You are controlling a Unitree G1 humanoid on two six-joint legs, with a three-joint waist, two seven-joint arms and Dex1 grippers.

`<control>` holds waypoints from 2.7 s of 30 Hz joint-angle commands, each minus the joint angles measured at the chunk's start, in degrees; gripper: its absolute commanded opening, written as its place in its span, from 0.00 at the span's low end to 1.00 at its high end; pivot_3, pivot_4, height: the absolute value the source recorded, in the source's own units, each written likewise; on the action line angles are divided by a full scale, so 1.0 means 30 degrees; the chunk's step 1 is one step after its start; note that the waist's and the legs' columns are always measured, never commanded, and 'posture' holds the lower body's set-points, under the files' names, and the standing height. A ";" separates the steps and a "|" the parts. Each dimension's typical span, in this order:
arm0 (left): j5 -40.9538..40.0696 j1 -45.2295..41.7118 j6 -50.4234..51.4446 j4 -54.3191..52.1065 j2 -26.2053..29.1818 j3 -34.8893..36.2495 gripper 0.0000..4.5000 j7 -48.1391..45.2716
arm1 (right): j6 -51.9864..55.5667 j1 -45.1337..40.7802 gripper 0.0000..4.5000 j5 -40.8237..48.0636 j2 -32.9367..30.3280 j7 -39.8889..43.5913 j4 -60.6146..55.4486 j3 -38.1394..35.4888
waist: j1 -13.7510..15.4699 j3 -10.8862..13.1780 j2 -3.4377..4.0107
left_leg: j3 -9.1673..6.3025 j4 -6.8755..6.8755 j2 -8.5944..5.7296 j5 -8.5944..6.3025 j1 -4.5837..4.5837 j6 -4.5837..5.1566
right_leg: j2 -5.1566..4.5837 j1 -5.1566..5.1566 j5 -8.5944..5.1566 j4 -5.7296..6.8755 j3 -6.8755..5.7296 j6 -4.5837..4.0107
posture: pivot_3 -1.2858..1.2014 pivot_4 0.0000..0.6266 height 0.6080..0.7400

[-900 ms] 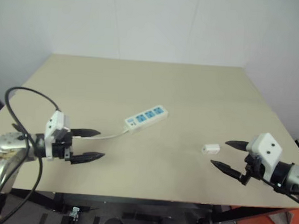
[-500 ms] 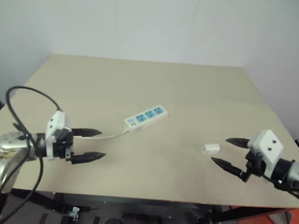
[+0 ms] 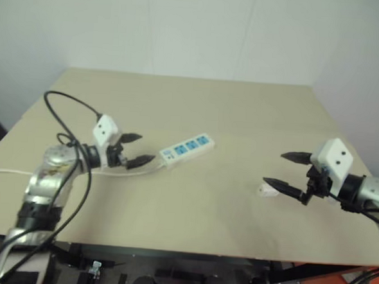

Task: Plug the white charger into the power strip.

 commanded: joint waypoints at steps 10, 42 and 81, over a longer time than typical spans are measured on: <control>0.2747 -0.3722 -0.7906 0.9769 -0.4291 -0.1559 1.00 -0.0481 | -0.0183 -0.1619 0.99 0.0213 -0.0378 0.0538 0.0274 0.0513 | 0.0016 0.0000 -0.0004 | -0.0001 0.0017 -0.0013 0.0000 -0.0004 0.0003 | -0.0001 0.0001 0.0019 0.0016 0.0000 -0.0005 | 0.52 0.24 1.00; 0.5540 -0.6581 -1.1862 1.9548 -0.6616 -0.0689 0.73 -0.0979 | 0.1120 -0.1029 1.00 0.1329 -0.0616 -0.0239 -0.1480 -0.0204 | 0.0103 -0.0004 -0.0011 | -0.0020 0.0021 -0.0039 0.0000 0.0000 0.0003 | -0.0011 0.0021 0.0014 0.0030 -0.0006 0.0016 | 0.52 0.24 1.00; 0.3882 0.1025 -0.7317 0.5023 -0.4307 -0.5083 0.73 -0.9343 | -0.7588 -1.1808 1.00 -1.1310 -0.0374 0.9429 1.2933 1.3375 | -0.0006 -0.0028 0.0038 | -0.0007 0.0033 -0.0025 0.0000 0.0031 0.0003 | -0.0014 0.0020 0.0016 0.0040 -0.0003 0.0004 | 0.52 0.24 1.00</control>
